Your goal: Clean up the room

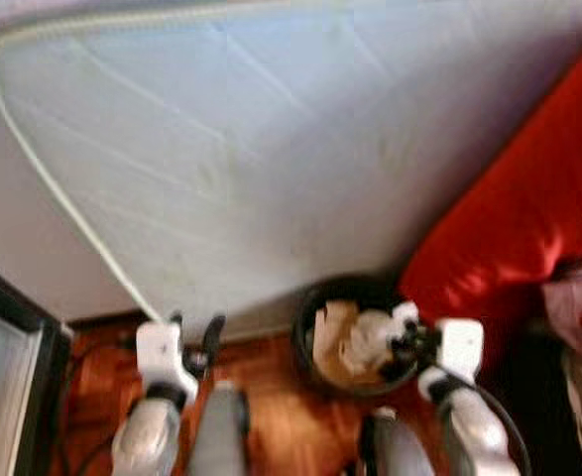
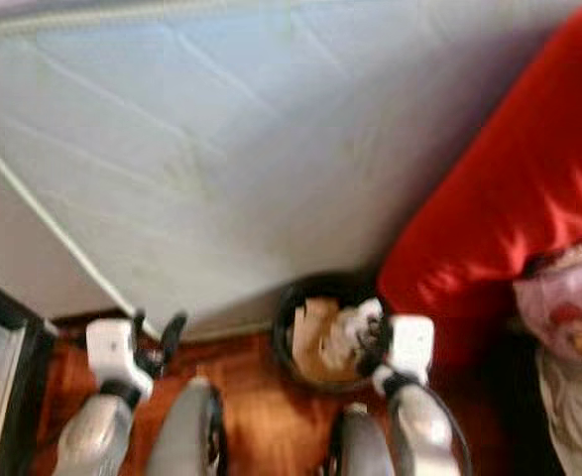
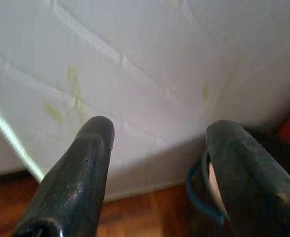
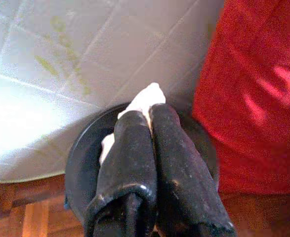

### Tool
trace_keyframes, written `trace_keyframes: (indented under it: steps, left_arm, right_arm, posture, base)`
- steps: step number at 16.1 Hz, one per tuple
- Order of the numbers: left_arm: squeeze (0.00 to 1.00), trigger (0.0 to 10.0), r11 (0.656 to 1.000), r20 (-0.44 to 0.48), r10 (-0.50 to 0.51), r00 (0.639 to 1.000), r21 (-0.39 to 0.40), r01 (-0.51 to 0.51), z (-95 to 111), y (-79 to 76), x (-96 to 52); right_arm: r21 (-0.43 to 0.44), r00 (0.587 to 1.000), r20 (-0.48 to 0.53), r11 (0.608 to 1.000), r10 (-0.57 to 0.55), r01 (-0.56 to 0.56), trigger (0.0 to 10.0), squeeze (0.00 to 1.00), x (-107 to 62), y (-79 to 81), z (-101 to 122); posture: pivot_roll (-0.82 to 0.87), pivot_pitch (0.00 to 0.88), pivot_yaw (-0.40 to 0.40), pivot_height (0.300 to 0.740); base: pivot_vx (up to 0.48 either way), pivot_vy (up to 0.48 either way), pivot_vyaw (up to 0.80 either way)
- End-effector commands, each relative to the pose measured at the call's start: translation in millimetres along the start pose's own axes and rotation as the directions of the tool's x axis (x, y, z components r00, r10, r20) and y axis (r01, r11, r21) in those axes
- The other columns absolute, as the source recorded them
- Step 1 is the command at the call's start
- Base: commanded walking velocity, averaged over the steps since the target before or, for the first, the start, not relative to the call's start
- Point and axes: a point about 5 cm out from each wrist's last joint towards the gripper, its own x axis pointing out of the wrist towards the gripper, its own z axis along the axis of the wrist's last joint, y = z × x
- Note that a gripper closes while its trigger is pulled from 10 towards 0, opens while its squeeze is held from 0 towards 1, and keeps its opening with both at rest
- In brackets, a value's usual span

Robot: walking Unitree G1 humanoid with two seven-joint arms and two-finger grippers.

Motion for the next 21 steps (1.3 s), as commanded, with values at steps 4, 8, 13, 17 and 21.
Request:
trace_keyframes:
  steps: [4, 8, 13, 17, 21]
  left_arm:
    - [0.00, 10.0, 1.000, 0.006, -0.001, 1.000, -0.004, 0.001, 3.4, -1.1, 2.4]
    - [0.00, 10.0, 1.000, 0.006, -0.001, 1.000, -0.010, 0.001, 3.7, -1.7, 3.1]
    - [0.00, 10.0, 1.000, -0.014, -0.009, 1.000, -0.014, 0.009, 1.8, -1.9, 3.3]
    - [0.00, 10.0, 1.000, -0.014, -0.005, 1.000, -0.010, 0.005, 2.2, -1.3, 4.0]
    - [0.00, 10.0, 1.000, -0.013, -0.007, 1.000, -0.010, 0.007, 2.7, -1.4, 4.7]
  right_arm:
    - [0.008, 0.999, -0.039, 1.000, -0.006, 0.006, 10.0, 0.00, -4.7, -2.6, -8.7]
    - [0.004, 0.999, -0.050, 1.000, -0.006, 0.006, 10.0, 0.00, -3.7, -3.3, -10.5]
    - [-0.002, 0.997, -0.072, 1.000, -0.012, 0.012, 10.0, 0.00, -1.3, -4.1, -15.2]
    - [0.018, 0.996, -0.068, 0.998, -0.060, 0.061, 10.0, 0.00, 1.4, -8.1, -15.8]
    - [0.001, 0.997, -0.068, 1.000, -0.029, 0.030, 10.0, 0.00, 4.8, -5.1, -14.7]
  posture:
    - [0.11, 0.232, -0.027, 0.605]
    - [0.11, 0.237, -0.029, 0.605]
    - [0.12, 0.238, -0.030, 0.605]
    - [0.11, 0.236, -0.028, 0.605]
    - [0.12, 0.231, -0.028, 0.605]
  base:
    - [0.000, 0.000, 0.00]
    - [0.000, 0.000, 0.00]
    - [0.000, 0.000, 0.00]
    - [0.000, 0.000, 0.00]
    - [0.124, 0.000, 0.00]
